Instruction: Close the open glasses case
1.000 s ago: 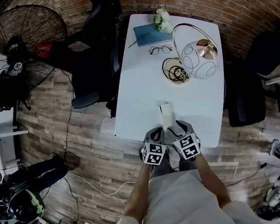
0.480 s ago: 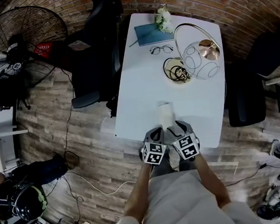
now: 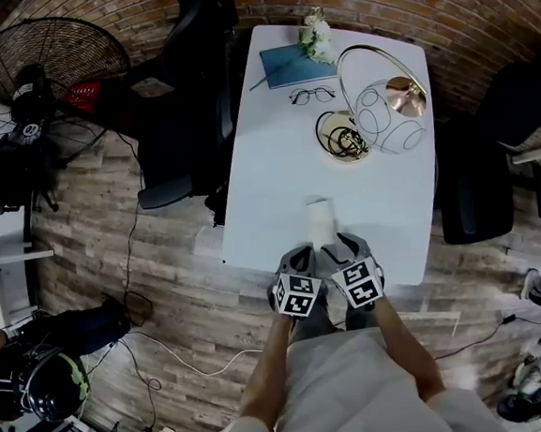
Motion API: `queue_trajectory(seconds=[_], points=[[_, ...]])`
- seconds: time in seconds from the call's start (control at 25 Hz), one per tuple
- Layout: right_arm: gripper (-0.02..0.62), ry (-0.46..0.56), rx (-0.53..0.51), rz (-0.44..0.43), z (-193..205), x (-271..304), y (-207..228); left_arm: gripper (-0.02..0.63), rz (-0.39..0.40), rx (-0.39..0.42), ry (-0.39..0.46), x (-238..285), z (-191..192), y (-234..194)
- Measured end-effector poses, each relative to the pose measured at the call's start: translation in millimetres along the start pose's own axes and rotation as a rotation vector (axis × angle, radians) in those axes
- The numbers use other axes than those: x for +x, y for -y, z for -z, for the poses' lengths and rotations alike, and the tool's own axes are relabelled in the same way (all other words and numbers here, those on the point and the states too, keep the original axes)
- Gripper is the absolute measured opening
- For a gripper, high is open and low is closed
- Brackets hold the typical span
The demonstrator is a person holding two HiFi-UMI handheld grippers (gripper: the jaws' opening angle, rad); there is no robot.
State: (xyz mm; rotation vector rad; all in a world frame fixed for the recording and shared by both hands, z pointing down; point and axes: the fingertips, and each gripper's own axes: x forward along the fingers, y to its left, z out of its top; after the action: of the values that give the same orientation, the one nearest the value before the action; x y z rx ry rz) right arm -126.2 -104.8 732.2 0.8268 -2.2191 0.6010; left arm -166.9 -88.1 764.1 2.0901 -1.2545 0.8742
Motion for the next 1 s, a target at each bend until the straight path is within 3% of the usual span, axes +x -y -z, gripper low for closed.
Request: queue_trajectory(seconds=[1.0], points=[[0.218,0.019,0.002,0.002,-3,0,-4,0.006,-0.029,-0.002,-0.013,-3,5,-14]])
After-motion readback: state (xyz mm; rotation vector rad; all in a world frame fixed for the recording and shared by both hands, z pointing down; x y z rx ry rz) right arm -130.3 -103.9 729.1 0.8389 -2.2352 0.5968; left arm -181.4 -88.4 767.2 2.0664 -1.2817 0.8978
